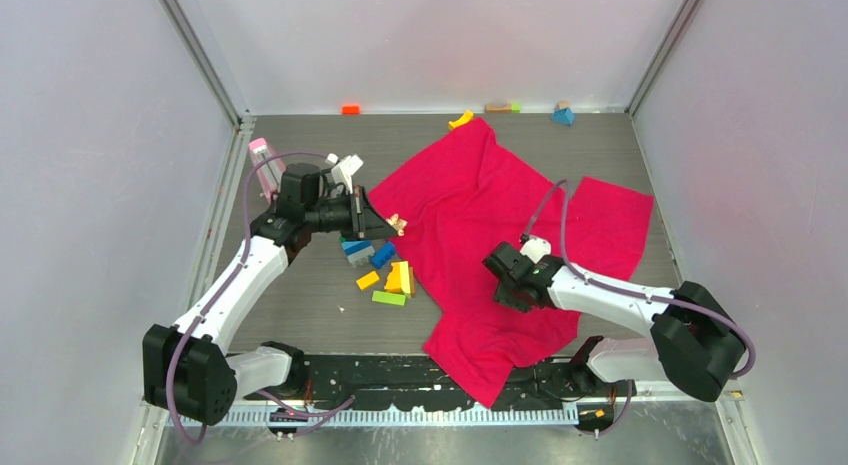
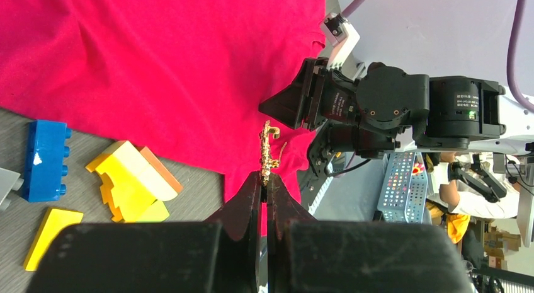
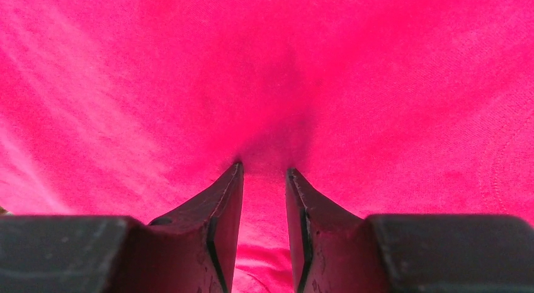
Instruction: Pin the brooch onto the clothing
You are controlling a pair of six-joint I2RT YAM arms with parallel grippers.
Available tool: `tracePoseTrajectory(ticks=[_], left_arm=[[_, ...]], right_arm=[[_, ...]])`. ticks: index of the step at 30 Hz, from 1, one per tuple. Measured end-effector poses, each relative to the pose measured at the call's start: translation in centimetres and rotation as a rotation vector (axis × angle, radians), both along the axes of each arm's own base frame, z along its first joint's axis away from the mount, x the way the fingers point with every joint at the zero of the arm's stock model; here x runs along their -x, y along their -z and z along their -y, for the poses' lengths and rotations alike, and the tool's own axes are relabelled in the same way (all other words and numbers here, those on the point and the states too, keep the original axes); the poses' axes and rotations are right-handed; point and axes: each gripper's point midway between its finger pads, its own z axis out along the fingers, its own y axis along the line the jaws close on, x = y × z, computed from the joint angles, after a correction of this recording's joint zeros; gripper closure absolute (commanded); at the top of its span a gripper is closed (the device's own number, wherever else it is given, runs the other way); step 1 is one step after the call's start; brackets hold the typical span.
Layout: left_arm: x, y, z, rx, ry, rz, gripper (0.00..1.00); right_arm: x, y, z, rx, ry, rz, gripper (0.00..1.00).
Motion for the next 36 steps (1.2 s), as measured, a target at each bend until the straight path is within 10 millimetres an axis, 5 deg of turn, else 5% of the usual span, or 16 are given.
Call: tracePoseTrajectory(ticks=[11, 18, 20, 23, 28, 36], left_arm=[[0.1, 0.1, 0.1, -0.001, 0.003, -0.002, 1.00], [0.1, 0.1, 0.1, -0.001, 0.005, -0.003, 1.00], [0.2, 0.1, 0.2, -0.001, 0.008, -0.004, 1.00], [0.4, 0.2, 0.5, -0.005, 0.020, -0.007, 1.00], [1.9, 1.2, 2.4, -0.040, 0.076, -0.021, 1.00], [5.8, 4.4, 8.4, -0.073, 0.194, -0.023, 1.00]], right_arm=[[-1.2, -1.4, -1.5, -0.041, -0.024, 0.034, 0.50], [-1.4, -0.5, -1.7, -0.010, -0.032, 0.007, 0.48], [-1.3, -0.1, -1.6, 0.001, -0.035, -0.002, 0.54], [-1.4, 0.0, -1.6, 0.006, -0.039, -0.003, 0.79], [-1.5, 0.1, -1.7, 0.002, -0.037, 0.000, 0.98], [-1.5, 0.0, -1.7, -0.009, -0.036, 0.011, 0.99]])
